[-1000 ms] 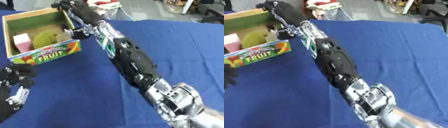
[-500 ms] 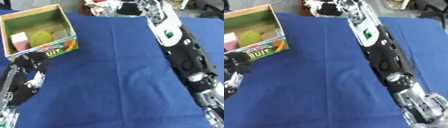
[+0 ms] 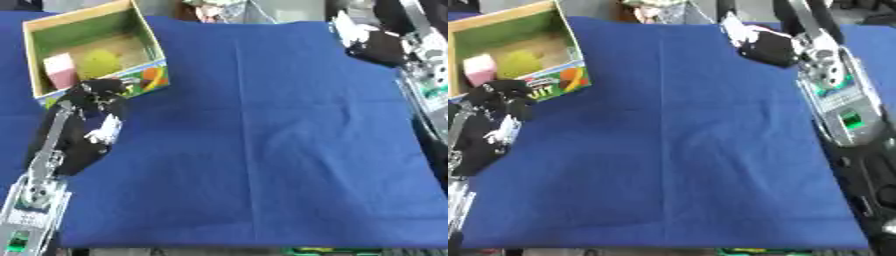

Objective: Pick up objects on the table and place them in the box.

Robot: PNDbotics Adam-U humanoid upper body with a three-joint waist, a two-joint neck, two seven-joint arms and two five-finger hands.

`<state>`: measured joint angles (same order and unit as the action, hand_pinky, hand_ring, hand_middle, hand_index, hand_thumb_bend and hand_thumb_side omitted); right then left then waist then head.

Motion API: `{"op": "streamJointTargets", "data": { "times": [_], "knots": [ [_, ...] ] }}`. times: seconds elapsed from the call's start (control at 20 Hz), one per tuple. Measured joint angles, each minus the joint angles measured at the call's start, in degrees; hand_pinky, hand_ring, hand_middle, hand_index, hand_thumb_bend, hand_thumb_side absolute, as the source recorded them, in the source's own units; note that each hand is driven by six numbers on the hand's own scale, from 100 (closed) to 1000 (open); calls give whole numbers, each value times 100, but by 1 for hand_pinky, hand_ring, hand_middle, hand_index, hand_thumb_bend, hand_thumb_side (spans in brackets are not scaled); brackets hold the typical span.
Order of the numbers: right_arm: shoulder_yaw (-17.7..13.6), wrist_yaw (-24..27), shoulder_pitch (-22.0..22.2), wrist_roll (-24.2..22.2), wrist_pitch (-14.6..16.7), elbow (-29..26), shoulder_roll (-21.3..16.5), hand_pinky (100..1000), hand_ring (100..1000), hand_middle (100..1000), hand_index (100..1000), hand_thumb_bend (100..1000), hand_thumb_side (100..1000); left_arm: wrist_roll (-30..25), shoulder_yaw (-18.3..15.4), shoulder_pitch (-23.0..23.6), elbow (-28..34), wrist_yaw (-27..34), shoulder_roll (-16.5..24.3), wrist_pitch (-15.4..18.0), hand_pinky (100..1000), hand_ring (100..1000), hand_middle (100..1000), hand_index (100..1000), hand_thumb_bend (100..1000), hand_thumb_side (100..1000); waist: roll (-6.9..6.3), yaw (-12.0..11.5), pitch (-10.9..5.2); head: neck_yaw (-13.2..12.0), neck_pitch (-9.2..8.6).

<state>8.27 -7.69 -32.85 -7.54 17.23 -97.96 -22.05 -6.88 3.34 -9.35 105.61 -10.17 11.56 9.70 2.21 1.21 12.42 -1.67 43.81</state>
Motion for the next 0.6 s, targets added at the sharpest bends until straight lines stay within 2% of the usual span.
{"op": "streamJointTargets", "data": {
  "times": [0.3, 0.6],
  "knots": [
    [-275, 124, 938, -279, -159, -303, 205, 830, 757, 645, 855, 100, 428, 20, -23, 41, -12, -25, 43, 16, 517, 656, 658, 767, 150, 470, -67, 142, -41, -137, 1],
    [-441, 111, 1466, -512, -244, -429, 607, 832, 753, 627, 833, 100, 424, 14, -20, 71, -34, -46, 43, 27, 515, 644, 646, 764, 146, 472, -164, 212, -46, -184, 2]
  ]
}}
